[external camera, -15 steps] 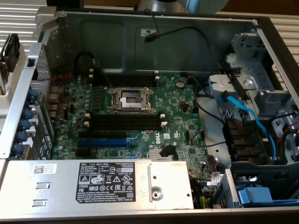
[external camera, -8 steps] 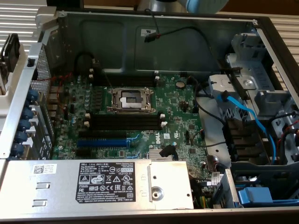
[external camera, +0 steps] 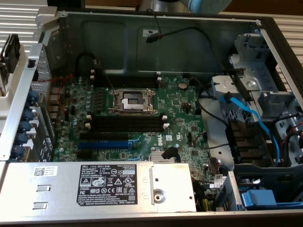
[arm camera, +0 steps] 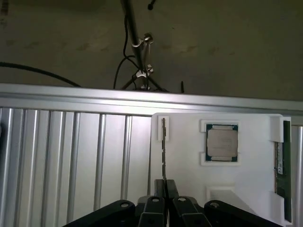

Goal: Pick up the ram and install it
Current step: 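Pick up the ram and move it above insertion slot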

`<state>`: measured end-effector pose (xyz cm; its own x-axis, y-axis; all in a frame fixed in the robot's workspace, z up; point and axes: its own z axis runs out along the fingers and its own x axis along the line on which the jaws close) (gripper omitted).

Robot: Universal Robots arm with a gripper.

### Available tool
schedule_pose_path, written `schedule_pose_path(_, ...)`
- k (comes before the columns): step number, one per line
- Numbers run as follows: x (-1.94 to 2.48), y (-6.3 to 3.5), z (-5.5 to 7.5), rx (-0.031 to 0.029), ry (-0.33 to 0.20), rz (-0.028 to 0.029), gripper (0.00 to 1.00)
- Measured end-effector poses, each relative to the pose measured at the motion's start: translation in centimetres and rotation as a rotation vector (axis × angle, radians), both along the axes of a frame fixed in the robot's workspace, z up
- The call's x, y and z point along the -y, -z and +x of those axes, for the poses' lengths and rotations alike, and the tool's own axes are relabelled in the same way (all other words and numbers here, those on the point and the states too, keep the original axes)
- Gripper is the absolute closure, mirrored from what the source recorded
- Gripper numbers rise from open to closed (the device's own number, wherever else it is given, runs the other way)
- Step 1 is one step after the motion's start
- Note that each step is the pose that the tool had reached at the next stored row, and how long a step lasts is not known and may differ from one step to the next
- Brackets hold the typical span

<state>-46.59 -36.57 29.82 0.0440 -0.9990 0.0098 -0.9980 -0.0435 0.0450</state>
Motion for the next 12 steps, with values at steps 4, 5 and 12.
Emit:
schedule_pose_path(4,0.00,-0.95,0.0,-0.0031,0.001,-0.0054,0.87)
schedule_pose_path(5,0.00,-1.25,0.1,-0.0039,0.001,-0.0071,0.87)
schedule_pose_path(12,0.00,-4.23,1.1,-0.0078,0.002,-0.0146,0.87)
